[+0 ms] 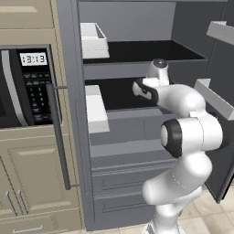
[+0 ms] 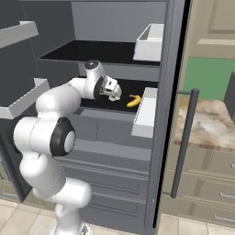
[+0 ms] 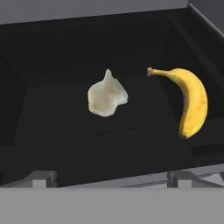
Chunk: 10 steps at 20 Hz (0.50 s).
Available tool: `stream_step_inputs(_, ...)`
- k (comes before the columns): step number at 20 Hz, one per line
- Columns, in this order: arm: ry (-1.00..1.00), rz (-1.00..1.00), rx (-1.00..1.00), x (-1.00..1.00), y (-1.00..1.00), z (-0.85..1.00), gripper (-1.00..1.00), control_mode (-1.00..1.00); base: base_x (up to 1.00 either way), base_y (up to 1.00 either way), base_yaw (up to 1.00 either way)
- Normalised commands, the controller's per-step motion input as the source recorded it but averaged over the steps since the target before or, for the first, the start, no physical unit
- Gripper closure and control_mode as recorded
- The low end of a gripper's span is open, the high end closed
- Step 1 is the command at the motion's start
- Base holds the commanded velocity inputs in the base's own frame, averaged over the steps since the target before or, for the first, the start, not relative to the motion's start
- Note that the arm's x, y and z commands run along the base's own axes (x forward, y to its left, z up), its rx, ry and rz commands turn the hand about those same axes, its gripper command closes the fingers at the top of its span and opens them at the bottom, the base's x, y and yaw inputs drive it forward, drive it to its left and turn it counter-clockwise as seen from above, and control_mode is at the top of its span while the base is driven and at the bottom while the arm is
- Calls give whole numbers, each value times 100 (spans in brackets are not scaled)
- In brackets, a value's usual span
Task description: Retrieve the bottle and the shaker from the cabinet and place them next to the mixing bowl on the counter. Then add garlic from the fridge to the mixing bowl.
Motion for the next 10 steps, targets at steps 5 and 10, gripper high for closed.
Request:
stream_step_inputs(5,0,1,0,34,-6,-13,-100,-100,0,0,0)
stream_step_inputs(10,-4,0,0,25,0,-27,-100,-100,0,0,0)
